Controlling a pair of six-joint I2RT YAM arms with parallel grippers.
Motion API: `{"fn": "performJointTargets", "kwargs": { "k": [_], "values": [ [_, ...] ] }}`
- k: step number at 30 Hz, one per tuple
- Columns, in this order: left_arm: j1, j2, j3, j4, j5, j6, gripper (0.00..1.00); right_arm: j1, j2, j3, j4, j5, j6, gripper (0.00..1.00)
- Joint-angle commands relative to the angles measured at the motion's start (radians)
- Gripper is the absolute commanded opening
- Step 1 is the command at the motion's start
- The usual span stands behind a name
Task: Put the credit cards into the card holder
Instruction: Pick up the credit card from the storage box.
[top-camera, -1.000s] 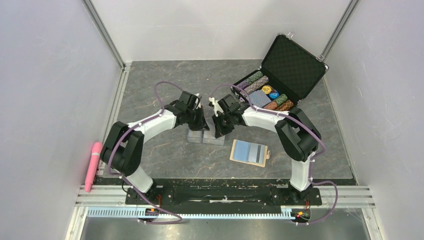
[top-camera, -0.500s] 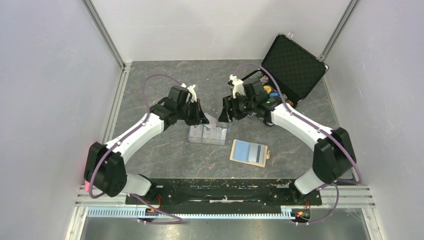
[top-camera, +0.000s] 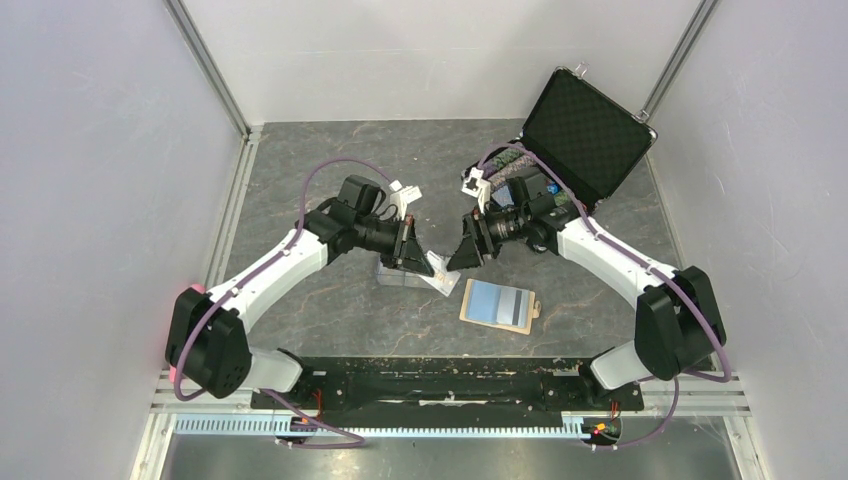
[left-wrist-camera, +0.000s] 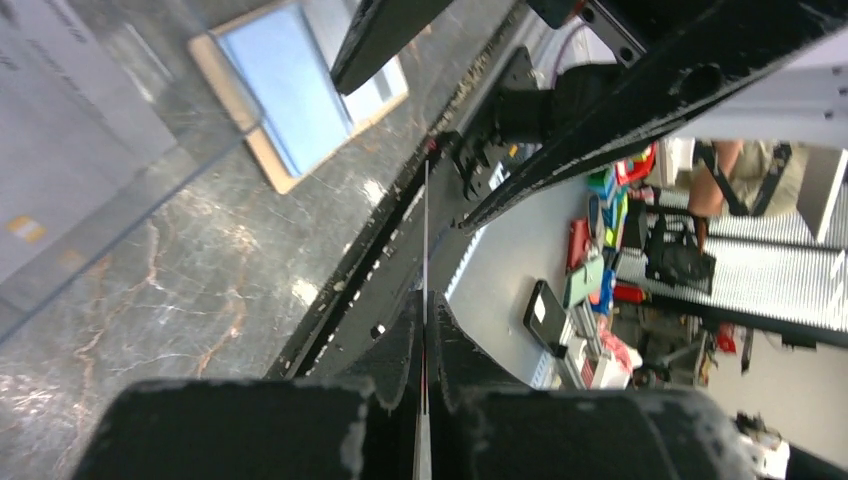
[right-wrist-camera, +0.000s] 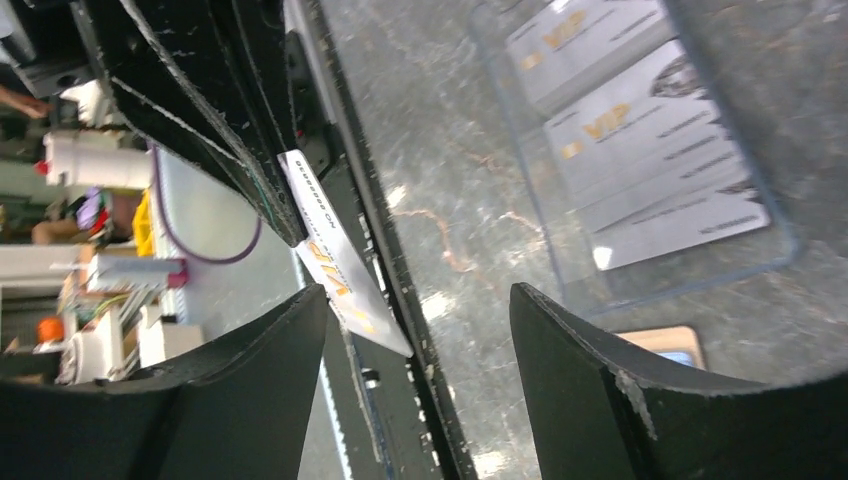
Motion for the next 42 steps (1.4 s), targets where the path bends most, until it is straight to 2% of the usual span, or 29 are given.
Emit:
{"fn": "performJointTargets", "kwargs": {
  "k": [1,6,10,16,18,22,24,27,31,36,42],
  "values": [
    [-0.027,-0.027,-0.011,-0.008,0.153,0.070,0.02,0.003,-0.044,-0.030,0.073,-0.198,-0.021,0.67],
    [-0.048,-0.018,0.003,-0.028,0.126,0.074,0.02,0.009,-0.040,-0.036,0.090,-0.269,-0.016,0.49],
    [-0.054,-0.017,0.017,-0.028,0.100,0.072,0.03,0.024,-0.033,-0.044,0.088,-0.311,-0.023,0.43],
    [-0.063,0.004,0.049,-0.027,0.099,0.075,0.04,0.062,-0.014,-0.044,0.087,-0.338,-0.028,0.41],
    [-0.064,0.009,0.057,-0.022,0.097,0.075,0.03,0.070,-0.007,-0.043,0.088,-0.340,-0.030,0.36],
    [-0.064,0.017,0.065,-0.022,0.082,0.076,0.08,0.075,-0.001,-0.043,0.088,-0.324,-0.031,0.11],
    [-0.064,0.018,0.065,-0.016,0.066,0.072,0.19,0.074,-0.001,-0.042,0.087,-0.304,-0.028,0.00],
    [-0.064,0.006,0.068,-0.011,-0.003,0.066,0.36,0.071,0.001,-0.044,0.087,-0.246,-0.016,0.00],
    [-0.064,-0.015,0.065,0.012,-0.098,0.036,0.47,0.043,-0.002,-0.069,0.085,-0.131,0.013,0.00],
    [-0.084,-0.012,0.054,0.018,-0.196,-0.003,0.49,-0.021,-0.050,-0.171,0.084,0.029,0.057,0.00],
    [-0.213,0.093,0.101,-0.014,-0.346,-0.049,0.48,-0.145,-0.172,-0.339,0.086,0.172,0.103,0.00]
  ]
}}
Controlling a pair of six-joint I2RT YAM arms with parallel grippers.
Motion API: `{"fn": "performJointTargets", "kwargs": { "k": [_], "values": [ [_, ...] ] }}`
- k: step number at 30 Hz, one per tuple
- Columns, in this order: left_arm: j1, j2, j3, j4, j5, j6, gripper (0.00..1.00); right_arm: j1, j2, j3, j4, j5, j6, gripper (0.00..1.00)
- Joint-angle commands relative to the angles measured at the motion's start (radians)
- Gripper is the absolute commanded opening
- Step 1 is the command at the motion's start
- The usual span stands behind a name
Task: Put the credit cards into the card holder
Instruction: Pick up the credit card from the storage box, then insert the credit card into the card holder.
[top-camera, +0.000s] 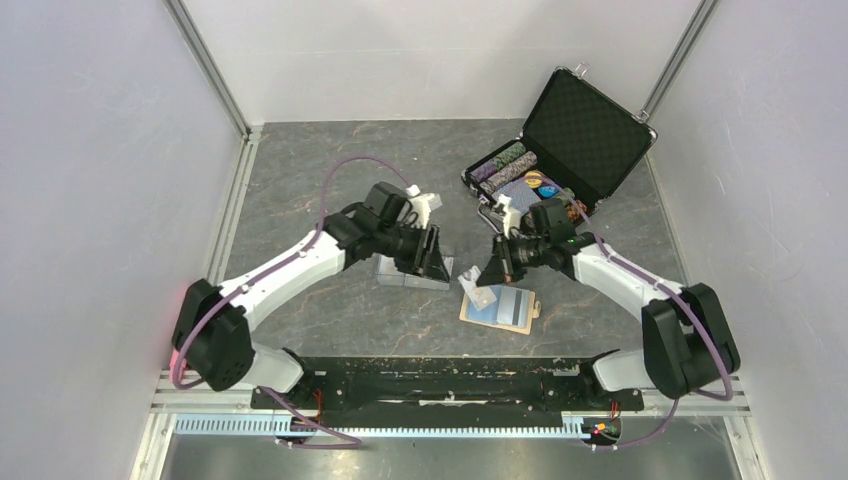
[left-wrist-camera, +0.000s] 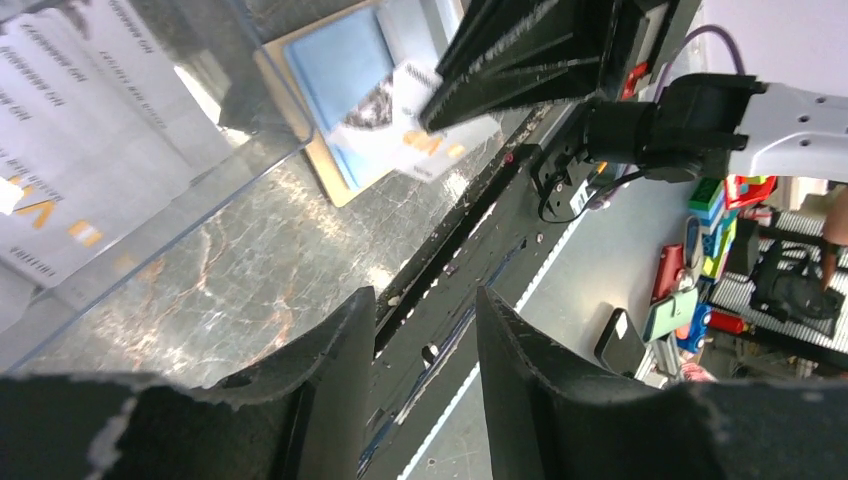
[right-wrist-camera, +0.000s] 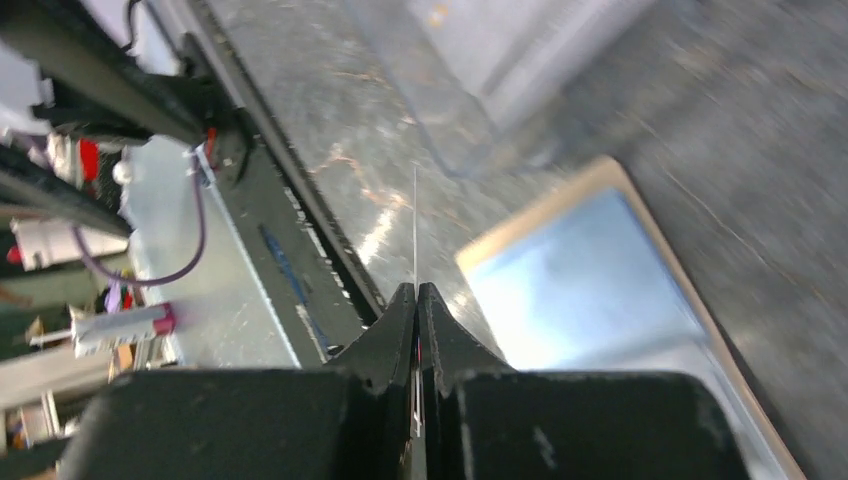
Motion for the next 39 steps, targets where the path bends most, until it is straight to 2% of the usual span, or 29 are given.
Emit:
{"fn": "performJointTargets", "kwargs": {
  "k": [1,7,13,18,21,25,28,32,39],
  "values": [
    [-0.107,0.099,0.096,-0.020,-0.148,-0.056,0.48,-0.091,-0.117,-0.099,0.011,0.147,0.051,0.00],
    [-0.211,0.288,0.249,-0.073,-0.245,-0.092,0.46,-0.199,-0.207,-0.179,-0.018,0.224,0.068,0.00],
    [-0.244,0.508,0.480,-0.178,-0.292,-0.067,0.43,-0.216,-0.185,-0.163,-0.033,0.228,0.096,0.00],
    [-0.228,0.689,0.691,-0.395,-0.402,-0.013,0.33,-0.214,-0.192,-0.139,-0.030,0.231,0.136,0.00],
    [-0.186,0.689,0.644,-0.397,-0.470,-0.027,0.21,-0.213,-0.203,-0.171,0.010,0.246,0.158,0.00],
    [-0.095,0.622,0.519,-0.369,-0.480,-0.024,0.17,-0.213,-0.190,-0.176,-0.008,0.243,0.171,0.00],
    [-0.048,0.560,0.436,-0.315,-0.435,-0.039,0.18,-0.213,-0.202,-0.190,-0.008,0.256,0.178,0.00],
    [-0.064,0.532,0.402,-0.272,-0.364,-0.056,0.23,-0.213,-0.208,-0.233,0.002,0.279,0.190,0.00],
    [-0.164,0.530,0.330,-0.162,-0.299,-0.161,0.23,-0.215,-0.249,-0.297,0.029,0.293,0.230,0.00]
  ]
}}
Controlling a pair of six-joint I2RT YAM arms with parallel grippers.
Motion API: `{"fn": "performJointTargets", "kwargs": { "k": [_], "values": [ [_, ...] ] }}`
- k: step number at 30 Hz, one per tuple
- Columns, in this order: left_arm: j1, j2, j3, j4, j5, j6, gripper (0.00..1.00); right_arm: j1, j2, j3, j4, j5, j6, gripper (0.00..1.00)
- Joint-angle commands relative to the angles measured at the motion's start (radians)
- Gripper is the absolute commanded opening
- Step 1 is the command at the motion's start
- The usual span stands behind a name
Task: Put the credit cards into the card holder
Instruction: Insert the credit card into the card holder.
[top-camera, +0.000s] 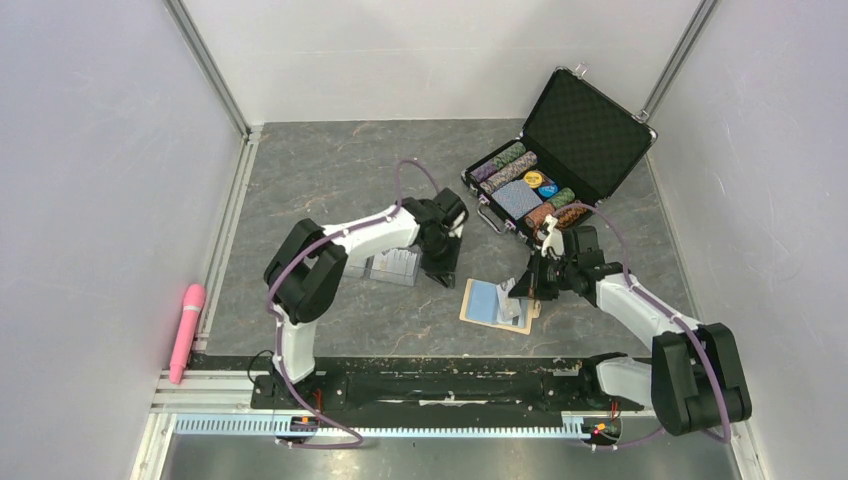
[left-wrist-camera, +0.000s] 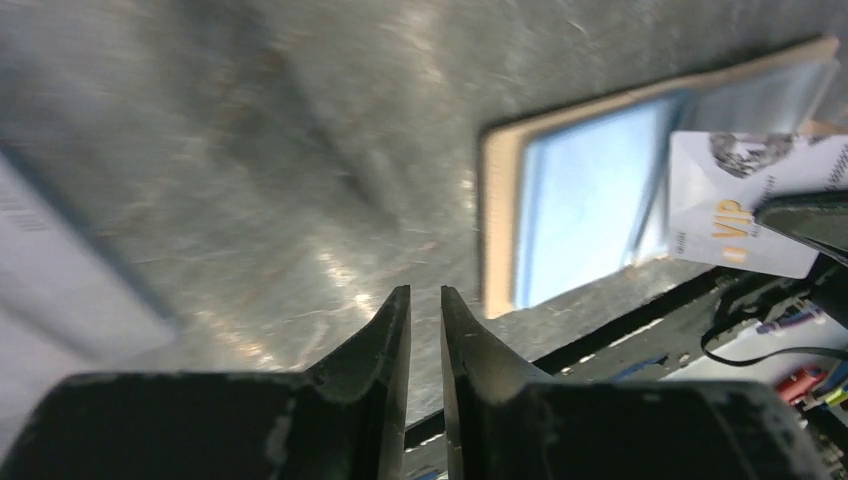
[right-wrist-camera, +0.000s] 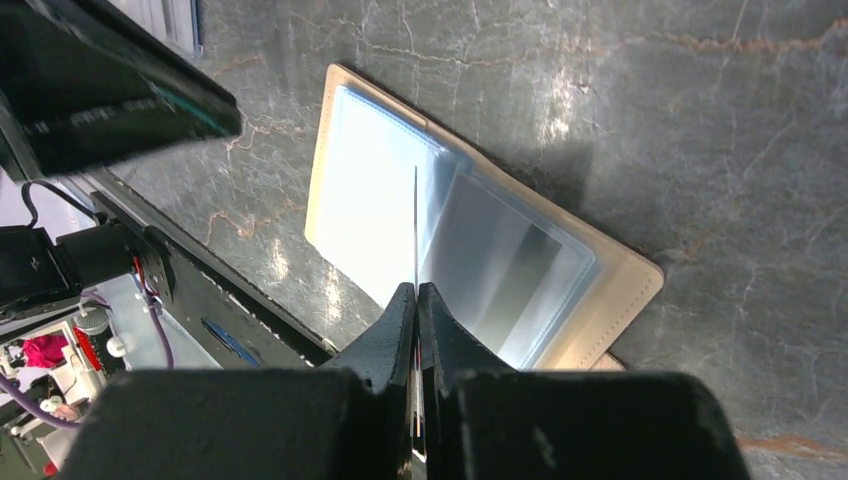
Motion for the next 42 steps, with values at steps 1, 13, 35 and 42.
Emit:
{"fn": "performJointTargets", "kwargs": {
  "k": [1,13,35,42],
  "values": [
    [-0.077,-0.033,-0.054,0.115,0.059,-0.115,0.23,-0.002,-0.061,-0.047,0.062,0.017,0.053,0.00],
    [-0.102,-0.059,-0.217,0.166,0.015,-0.172,0.13,-0.002,-0.024,-0.152,0.146,0.005,0.146,0.00],
    [-0.138,-0.026,-0.211,0.258,0.159,-0.238,0.04,-0.008,0.051,0.075,0.023,0.038,0.043,0.00],
    [-0.177,0.024,-0.154,0.239,0.202,-0.219,0.05,-0.046,-0.002,0.082,-0.066,0.086,0.020,0.00]
  ]
}}
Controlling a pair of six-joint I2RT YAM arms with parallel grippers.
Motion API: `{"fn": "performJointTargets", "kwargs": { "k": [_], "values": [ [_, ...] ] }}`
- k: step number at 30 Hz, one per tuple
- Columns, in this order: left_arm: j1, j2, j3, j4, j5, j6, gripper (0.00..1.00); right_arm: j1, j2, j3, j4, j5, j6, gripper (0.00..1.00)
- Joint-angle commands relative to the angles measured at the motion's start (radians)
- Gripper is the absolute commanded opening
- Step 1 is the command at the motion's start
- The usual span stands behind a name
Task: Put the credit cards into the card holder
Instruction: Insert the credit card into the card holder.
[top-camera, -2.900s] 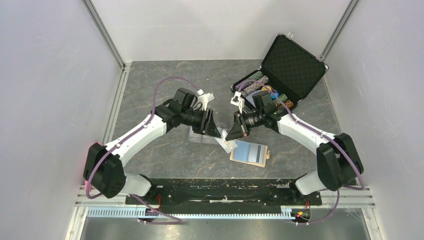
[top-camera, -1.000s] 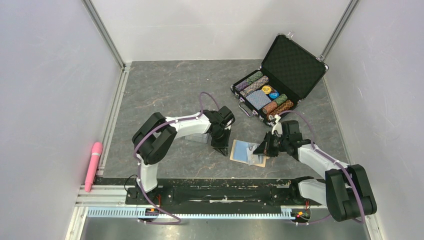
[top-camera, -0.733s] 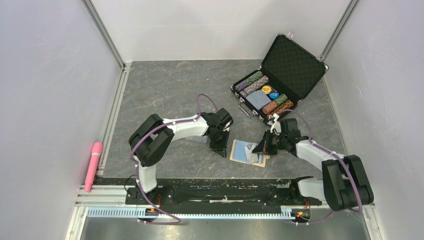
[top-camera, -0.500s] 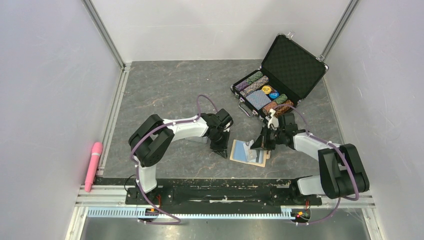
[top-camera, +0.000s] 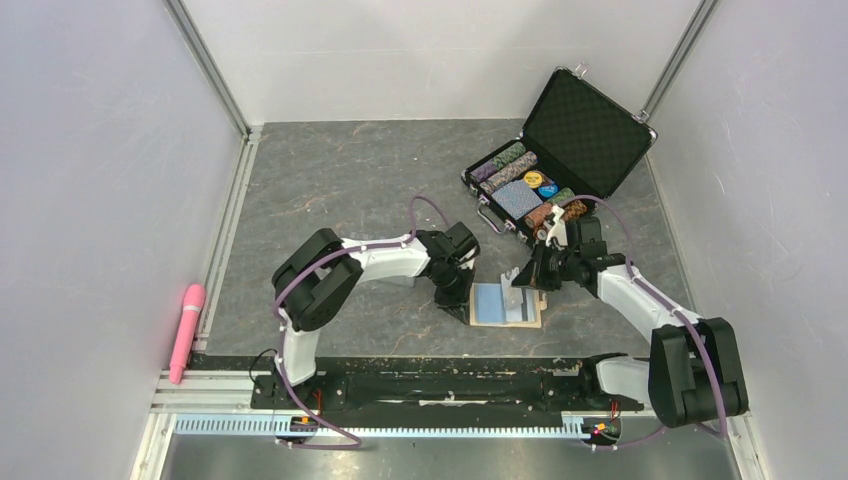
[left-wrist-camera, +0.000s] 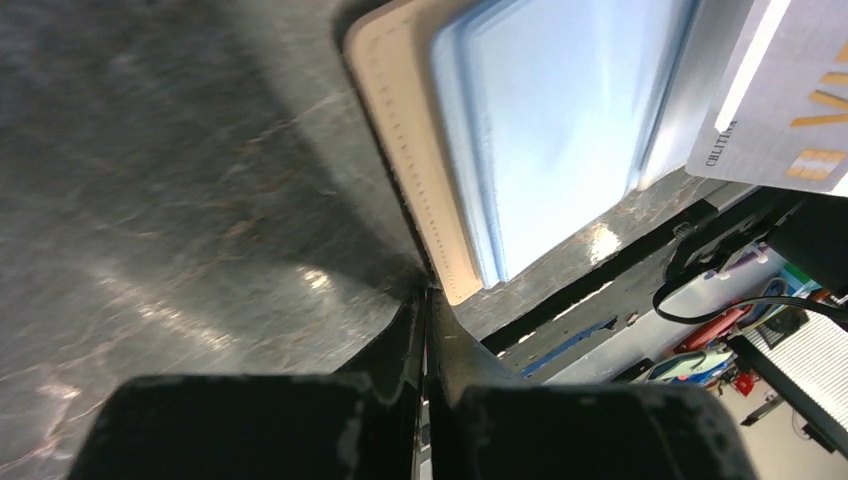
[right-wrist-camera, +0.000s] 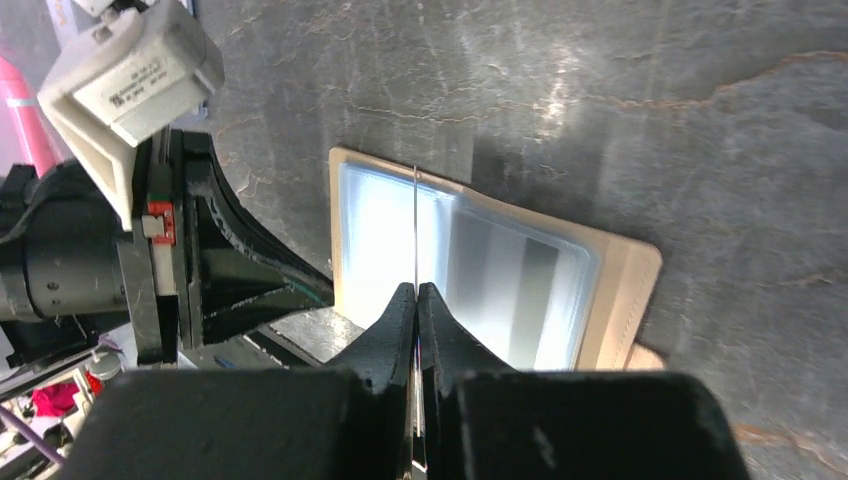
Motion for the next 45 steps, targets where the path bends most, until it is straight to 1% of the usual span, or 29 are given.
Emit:
{"fn": "performJointTargets", "kwargs": {
  "k": [1,3,7,12,16,17,18,30,36,42,45],
  "values": [
    [-0.023,0.035,0.060,-0.007,0.047,-0.004,0.05,-0.030,-0.028,0.032,-0.070,0.039,-0.030,0.00],
    [-0.026,0.045,0.082,-0.040,0.041,0.022,0.06,-0.042,-0.036,0.026,-0.079,0.045,-0.036,0.00],
    [-0.024,0.038,0.096,-0.096,-0.027,0.058,0.08,-0.055,-0.031,0.003,-0.058,0.039,-0.040,0.00],
    [-0.017,0.040,0.108,-0.138,-0.073,0.068,0.07,-0.056,0.001,-0.036,0.022,-0.005,-0.020,0.00],
    [-0.014,0.049,0.096,-0.140,-0.083,0.059,0.05,-0.056,-0.001,-0.082,0.100,-0.043,0.004,0.00],
    [-0.013,-0.075,0.098,-0.139,-0.086,0.060,0.05,-0.056,-0.003,-0.098,0.121,-0.050,0.010,0.00],
    [-0.013,0.052,0.100,-0.137,-0.085,0.061,0.05,-0.055,-0.004,-0.111,0.137,-0.057,0.015,0.00],
    [-0.013,0.109,0.160,-0.133,-0.033,0.073,0.04,-0.056,0.015,-0.215,0.243,-0.087,0.014,0.00],
    [-0.012,0.121,0.166,-0.133,-0.021,0.083,0.04,-0.056,0.052,-0.238,0.289,-0.142,0.004,0.00],
    [-0.014,0.133,0.169,-0.138,-0.011,0.086,0.04,-0.056,0.079,-0.285,0.413,-0.211,0.036,0.00],
    [-0.013,0.136,0.168,-0.138,-0.013,0.086,0.04,-0.056,0.103,-0.280,0.412,-0.227,0.011,0.00]
  ]
}}
